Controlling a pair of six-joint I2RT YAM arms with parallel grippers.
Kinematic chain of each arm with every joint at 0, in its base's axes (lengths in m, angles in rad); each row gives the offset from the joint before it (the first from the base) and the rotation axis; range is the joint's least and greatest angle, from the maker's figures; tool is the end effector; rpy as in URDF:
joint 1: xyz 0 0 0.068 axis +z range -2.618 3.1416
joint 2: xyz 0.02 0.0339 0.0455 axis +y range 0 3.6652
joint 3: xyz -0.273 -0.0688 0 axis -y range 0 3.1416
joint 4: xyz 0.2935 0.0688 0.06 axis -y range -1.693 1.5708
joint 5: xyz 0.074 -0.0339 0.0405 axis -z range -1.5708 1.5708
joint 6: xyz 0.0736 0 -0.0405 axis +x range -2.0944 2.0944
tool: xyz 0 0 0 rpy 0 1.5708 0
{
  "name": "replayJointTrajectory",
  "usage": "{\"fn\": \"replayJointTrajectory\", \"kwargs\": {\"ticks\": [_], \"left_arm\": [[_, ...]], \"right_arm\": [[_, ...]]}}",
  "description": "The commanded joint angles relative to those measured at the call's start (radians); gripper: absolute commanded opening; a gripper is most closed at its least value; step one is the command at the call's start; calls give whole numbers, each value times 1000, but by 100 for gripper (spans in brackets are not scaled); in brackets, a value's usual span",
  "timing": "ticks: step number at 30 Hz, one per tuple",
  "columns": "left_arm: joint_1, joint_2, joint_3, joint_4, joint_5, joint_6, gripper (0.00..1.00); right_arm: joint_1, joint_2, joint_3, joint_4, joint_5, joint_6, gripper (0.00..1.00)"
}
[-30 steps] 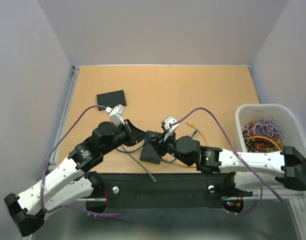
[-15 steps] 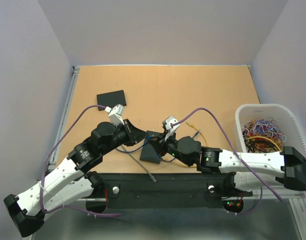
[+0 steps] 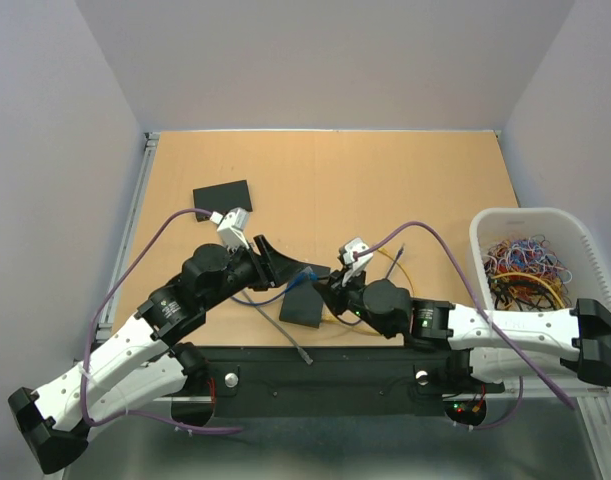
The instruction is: Insert the plug into the switch port
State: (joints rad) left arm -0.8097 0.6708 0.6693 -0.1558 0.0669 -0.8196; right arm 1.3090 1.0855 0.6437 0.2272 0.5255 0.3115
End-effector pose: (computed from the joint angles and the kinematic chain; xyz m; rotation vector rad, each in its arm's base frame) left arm 0.1657 -0.1811 0.3197 0.0449 1.8994 -1.2233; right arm 0.1180 0.2977 0.2544 -0.5097 1.7374 0.7046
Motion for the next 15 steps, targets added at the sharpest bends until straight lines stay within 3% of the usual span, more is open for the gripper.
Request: {"fn": "replayJointTrajectory", "kwargs": {"ticks": [1, 5, 9, 15], "left_arm": [[3, -5, 13, 33, -53, 42, 61], [3, 16, 1, 33, -117, 75, 61], [6, 50, -23, 65, -171, 102, 62], [46, 134, -80, 150, -181, 137, 63]], "right_arm": [[-4, -39, 22, -93, 119, 27, 0], [-34, -16, 51, -268, 200, 84, 0], [-137, 34, 42, -362, 174, 167, 1], [-215, 115, 16, -376, 123, 228, 1]]}}
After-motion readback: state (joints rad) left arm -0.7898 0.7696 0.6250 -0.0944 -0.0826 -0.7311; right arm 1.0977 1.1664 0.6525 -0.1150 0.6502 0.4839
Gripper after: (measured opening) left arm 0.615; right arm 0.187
